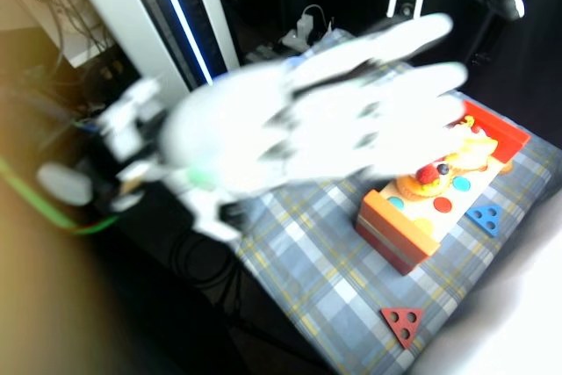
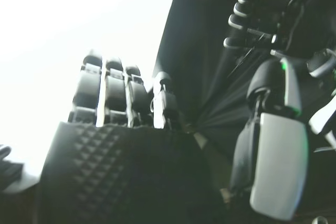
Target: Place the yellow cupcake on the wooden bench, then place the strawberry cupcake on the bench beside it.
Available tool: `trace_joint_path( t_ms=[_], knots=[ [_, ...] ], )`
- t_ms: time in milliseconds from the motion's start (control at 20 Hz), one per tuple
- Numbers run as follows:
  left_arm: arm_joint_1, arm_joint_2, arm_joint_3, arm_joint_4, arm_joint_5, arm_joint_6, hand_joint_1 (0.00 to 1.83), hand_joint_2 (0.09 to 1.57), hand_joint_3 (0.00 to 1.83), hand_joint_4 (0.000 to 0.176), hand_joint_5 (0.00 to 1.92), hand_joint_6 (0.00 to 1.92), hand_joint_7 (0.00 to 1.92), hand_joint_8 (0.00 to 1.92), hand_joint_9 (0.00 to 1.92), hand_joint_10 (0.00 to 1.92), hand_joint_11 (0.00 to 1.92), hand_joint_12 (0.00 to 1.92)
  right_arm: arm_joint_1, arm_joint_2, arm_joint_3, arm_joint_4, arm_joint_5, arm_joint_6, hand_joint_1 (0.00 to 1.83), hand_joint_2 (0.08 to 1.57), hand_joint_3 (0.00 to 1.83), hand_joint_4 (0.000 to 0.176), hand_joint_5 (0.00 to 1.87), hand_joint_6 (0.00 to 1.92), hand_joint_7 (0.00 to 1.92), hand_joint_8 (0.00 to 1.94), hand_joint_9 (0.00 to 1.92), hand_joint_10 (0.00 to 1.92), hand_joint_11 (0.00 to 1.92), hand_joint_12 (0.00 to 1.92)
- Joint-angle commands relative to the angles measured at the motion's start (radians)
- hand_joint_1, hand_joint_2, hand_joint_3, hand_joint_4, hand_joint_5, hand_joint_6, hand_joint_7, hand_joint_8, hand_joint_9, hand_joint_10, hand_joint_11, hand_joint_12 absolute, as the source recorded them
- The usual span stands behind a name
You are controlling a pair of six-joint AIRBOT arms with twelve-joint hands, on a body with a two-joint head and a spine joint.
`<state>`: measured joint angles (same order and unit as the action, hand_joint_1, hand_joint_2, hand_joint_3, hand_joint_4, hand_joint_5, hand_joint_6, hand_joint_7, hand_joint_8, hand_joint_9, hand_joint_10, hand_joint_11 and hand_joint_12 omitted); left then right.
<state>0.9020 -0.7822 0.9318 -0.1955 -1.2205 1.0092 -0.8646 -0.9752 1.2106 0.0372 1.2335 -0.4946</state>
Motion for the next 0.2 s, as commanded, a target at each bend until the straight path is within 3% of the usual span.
trace_joint_path(
  t_ms=[0, 50, 100, 150],
  knots=[
    [0.001, 0.002, 0.002, 0.007, -0.2, -0.047, 0.78, 0.79, 0.0, 0.176, 0.0, 0.0, 0.0, 0.0, 0.0, 0.0, 0.0, 0.0, -0.014, 0.022, -0.02, 0.03, 0.295, 0.006, 0.6, 1.02, 0.0, 0.176, 0.0, 0.0, 0.0, 0.0, 0.0, 0.0, 0.0, 0.0],
    [0.01, 0.001, 0.006, 0.012, -0.228, -0.083, 0.69, 0.78, 0.0, 0.176, 0.0, 0.0, 0.0, 0.0, 0.0, 0.0, 0.0, 0.0, -0.052, 0.03, -0.039, 0.039, 0.34, 0.006, 0.7, 1.0, 0.0, 0.176, 0.0, 0.0, 0.0, 0.0, 0.0, 0.0, 0.0, 0.0],
    [0.023, -0.001, 0.01, 0.018, -0.264, -0.121, 0.66, 0.77, 0.0, 0.176, 0.0, 0.0, 0.0, 0.0, 0.0, 0.0, 0.03, 0.01, -0.092, 0.037, -0.064, 0.048, 0.395, 0.006, 0.68, 1.0, 0.0, 0.176, 0.0, 0.0, 0.0, 0.0, 0.0, 0.0, 0.0, 0.0],
    [0.037, -0.005, 0.013, 0.023, -0.304, -0.158, 0.6, 0.84, 0.0, 0.088, 0.0, 0.0, 0.04, 0.01, 0.07, 0.01, 0.0, 0.43, -0.139, 0.045, -0.087, 0.058, 0.461, 0.006, 0.68, 1.0, 0.0, 0.176, 0.0, 0.0, 0.0, 0.0, 0.0, 0.0, 0.0, 0.0]
  ],
)
